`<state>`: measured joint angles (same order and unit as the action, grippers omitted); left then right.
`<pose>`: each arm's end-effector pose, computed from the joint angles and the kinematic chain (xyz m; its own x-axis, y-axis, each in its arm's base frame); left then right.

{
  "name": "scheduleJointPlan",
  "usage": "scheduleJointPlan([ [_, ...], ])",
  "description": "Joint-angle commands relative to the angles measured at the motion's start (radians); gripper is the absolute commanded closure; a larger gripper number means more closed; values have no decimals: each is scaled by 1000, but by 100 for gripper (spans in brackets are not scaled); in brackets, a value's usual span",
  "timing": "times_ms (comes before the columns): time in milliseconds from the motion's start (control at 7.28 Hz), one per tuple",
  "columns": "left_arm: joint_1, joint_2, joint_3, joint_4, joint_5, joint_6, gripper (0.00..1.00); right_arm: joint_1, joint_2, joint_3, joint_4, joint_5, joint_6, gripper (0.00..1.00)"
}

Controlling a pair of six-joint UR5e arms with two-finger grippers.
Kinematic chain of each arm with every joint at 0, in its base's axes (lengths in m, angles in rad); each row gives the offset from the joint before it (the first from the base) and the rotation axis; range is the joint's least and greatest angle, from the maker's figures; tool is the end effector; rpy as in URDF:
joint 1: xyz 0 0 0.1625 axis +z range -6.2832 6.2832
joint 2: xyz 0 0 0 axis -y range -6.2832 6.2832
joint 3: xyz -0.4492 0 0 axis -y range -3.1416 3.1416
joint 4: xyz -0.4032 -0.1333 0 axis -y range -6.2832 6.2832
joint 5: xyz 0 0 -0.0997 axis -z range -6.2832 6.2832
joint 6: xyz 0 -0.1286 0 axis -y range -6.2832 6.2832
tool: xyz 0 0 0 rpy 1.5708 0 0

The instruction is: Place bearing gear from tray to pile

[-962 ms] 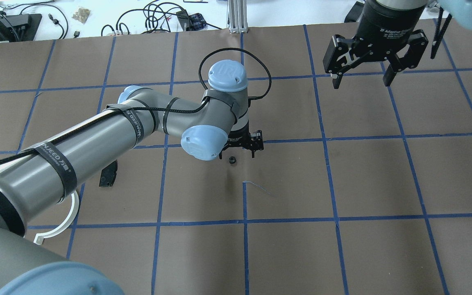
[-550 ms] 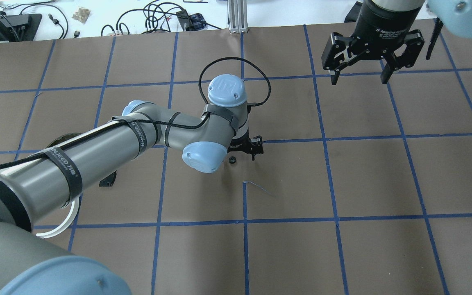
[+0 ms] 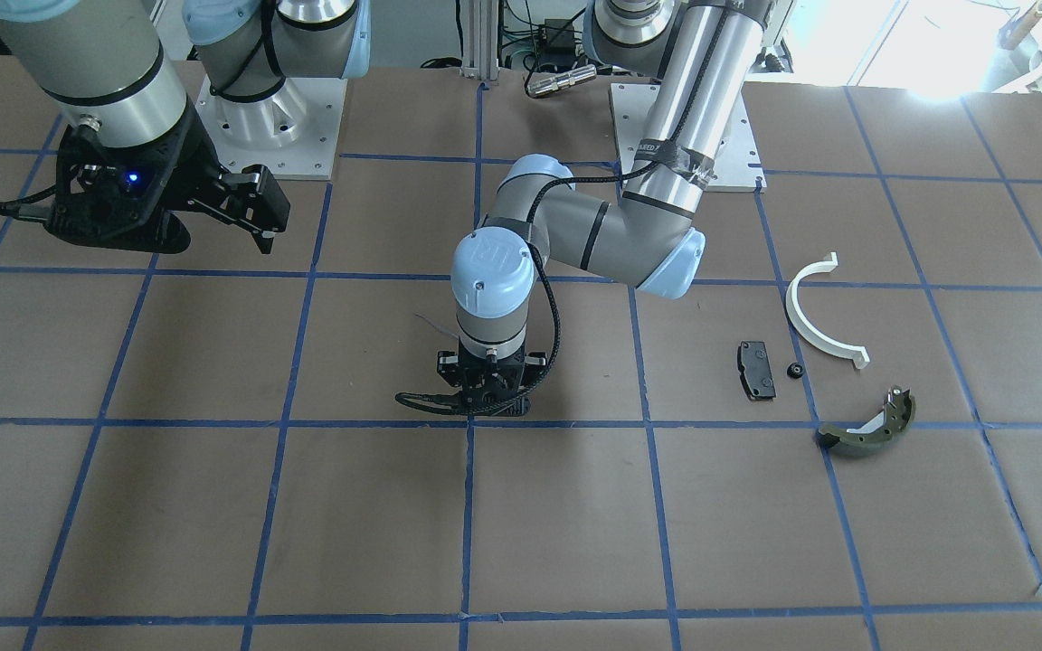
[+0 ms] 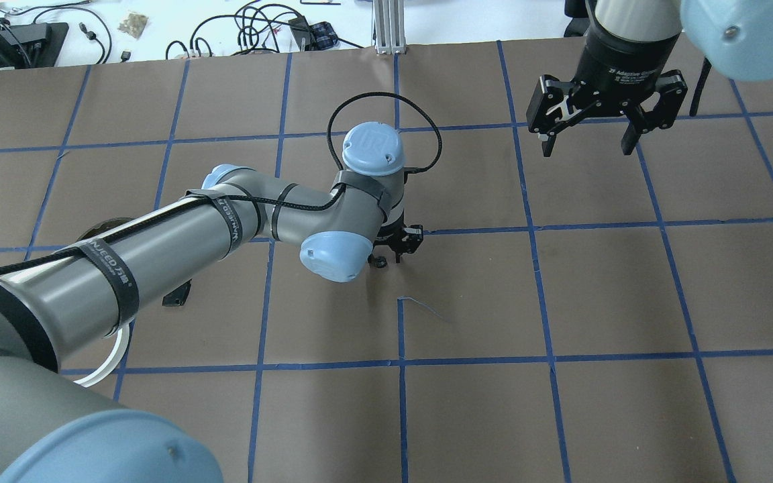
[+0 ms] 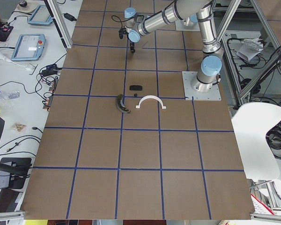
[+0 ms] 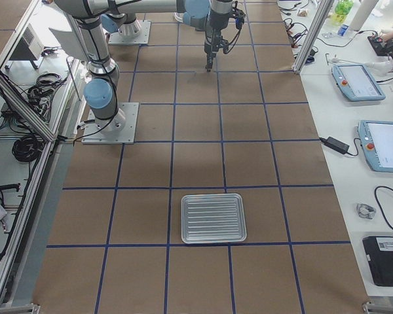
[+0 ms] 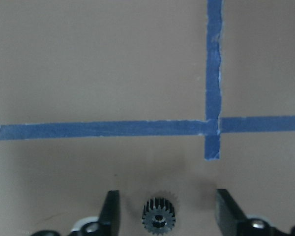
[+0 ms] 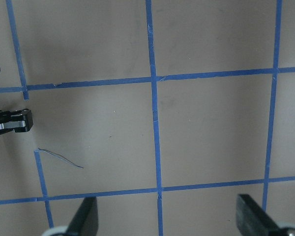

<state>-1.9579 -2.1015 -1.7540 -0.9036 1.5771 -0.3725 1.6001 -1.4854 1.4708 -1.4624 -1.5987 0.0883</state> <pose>-0.3589 -0.5294 0.1528 -0.9996 0.0152 -0.0229 0.0143 0.9990 0.0412 0.1451 -0.5247 0.4786 -0.9978 0.0560 0.0359 0.0590 0.9941 0.0908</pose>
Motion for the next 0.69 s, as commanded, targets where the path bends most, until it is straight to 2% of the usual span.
scheduleJointPlan([
  [0, 0, 1, 2, 0, -3, 1, 100, 0, -6, 0, -2, 9, 2, 0],
  [275, 7, 9, 34, -8, -5, 4, 100, 1, -4, 14, -83, 11, 5, 0],
  [550, 52, 37, 79, -97, -6, 67, 100, 1, 0, 14, -82, 8, 1, 0],
])
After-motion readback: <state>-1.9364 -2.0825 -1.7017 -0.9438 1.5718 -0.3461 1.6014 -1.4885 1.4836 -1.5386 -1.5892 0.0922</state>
